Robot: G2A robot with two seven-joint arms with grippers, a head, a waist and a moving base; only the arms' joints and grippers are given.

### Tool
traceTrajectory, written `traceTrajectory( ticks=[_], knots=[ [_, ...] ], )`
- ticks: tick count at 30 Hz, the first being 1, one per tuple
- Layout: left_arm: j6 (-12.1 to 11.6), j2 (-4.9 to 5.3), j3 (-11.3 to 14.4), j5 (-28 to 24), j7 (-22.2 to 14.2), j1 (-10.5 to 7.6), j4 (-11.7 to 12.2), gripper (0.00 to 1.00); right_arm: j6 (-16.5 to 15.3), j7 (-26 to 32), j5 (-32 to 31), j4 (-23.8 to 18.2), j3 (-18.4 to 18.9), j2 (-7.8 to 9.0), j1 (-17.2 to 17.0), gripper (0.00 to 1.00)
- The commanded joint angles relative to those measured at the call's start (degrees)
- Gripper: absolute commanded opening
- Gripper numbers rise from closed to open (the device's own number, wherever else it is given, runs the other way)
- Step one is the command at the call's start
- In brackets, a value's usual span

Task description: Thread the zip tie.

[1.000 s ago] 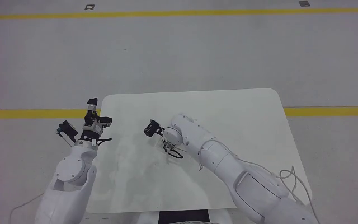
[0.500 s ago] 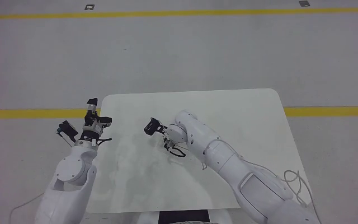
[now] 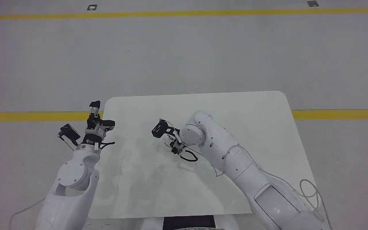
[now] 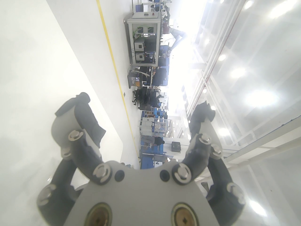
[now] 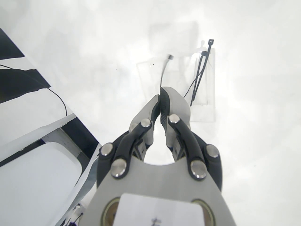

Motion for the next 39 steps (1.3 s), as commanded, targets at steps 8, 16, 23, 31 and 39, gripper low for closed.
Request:
traceTrajectory(
  ticks=[8,16,23,31,39],
  knots=[
    [0.0,0.0,0.0,0.0,0.0,0.0,0.0,1.0,0.0,-2.46,6.02,-5.39,1.05,3.08,-1.64,0.0],
    [0.0,0.0,0.0,0.0,0.0,0.0,0.0,1.0,0.0,-10.17,16.91,-8.86,5.49,5.68,-4.1,0.0],
    [0.0,0.0,0.0,0.0,0.0,0.0,0.0,1.0,0.0,-14.36,28.6,-9.6,7.3,7.6,-4.64,0.0],
    [0.0,0.0,0.0,0.0,0.0,0.0,0.0,1.0,0.0,-14.91,36.44,-9.08,6.61,8.65,-4.08,0.0],
    [0.0,0.0,0.0,0.0,0.0,0.0,0.0,1.0,0.0,-14.91,36.44,-9.08,6.61,8.65,-4.08,0.0]
  ],
)
